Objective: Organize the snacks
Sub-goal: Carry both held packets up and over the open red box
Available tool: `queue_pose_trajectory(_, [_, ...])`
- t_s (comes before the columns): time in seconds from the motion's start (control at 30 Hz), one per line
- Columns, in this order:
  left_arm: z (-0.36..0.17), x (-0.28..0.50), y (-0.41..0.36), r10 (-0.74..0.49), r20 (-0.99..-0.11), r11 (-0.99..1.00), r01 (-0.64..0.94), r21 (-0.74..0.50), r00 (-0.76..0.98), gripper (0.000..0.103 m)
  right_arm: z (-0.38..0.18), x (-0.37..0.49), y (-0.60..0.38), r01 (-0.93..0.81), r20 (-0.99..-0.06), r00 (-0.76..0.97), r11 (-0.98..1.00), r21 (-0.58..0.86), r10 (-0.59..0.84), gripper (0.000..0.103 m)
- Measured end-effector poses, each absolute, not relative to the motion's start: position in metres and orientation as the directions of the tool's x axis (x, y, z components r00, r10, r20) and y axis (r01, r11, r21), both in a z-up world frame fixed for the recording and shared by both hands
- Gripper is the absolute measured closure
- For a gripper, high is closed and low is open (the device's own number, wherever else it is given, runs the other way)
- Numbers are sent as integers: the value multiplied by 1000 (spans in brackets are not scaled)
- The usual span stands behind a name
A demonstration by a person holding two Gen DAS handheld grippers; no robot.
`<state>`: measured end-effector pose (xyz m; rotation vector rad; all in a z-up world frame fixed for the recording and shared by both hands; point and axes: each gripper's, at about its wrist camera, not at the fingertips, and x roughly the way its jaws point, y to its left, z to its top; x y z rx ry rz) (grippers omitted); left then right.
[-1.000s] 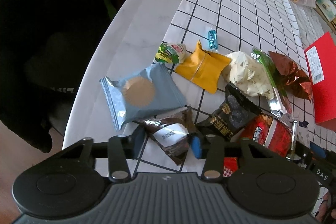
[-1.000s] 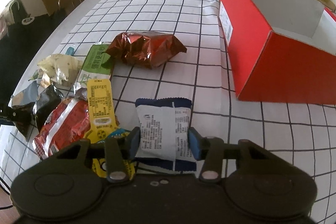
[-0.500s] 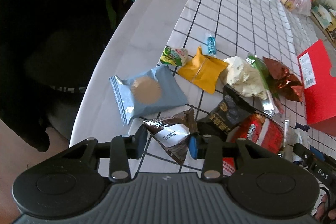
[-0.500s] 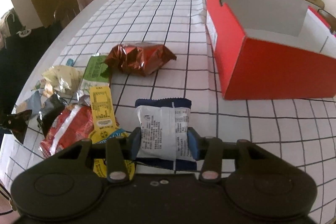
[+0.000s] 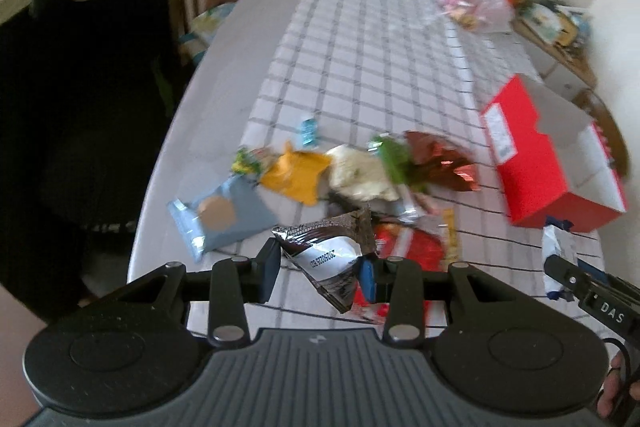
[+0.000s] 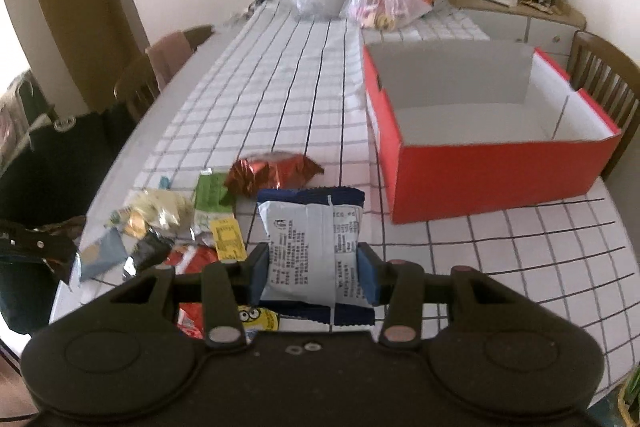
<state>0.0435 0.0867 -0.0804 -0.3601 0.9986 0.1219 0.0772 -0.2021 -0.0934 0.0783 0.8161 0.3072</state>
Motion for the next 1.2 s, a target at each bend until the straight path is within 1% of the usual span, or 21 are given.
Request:
queue_pose_trajectory(0.33, [-36, 60, 31, -143, -778, 971, -66, -231, 612, 64, -47, 68, -230, -212, -639, 713, 958, 194, 288, 58])
queue_pose_trajectory(0.47, [-21, 75, 2, -170, -758, 978, 15, -207, 629, 64, -36, 76, -245, -207, -624, 731, 961, 183, 276, 58])
queue_pose_trajectory(0.67, [-8, 102, -46, -203, -743, 978, 94, -186, 637, 64, -27, 102, -279, -195, -619, 741, 966, 170, 259, 58])
queue_pose_trajectory(0.93, [-7, 153, -117, -201, -757, 980, 136, -148, 621, 64, -31, 156, -334, -205, -634, 734, 969, 135, 243, 58])
queue_pose_trajectory(1.2, [-27, 210, -172, -152, -798, 988, 98, -117, 583, 63, -53, 218, -372, -231, -681, 686, 964, 131, 257, 58])
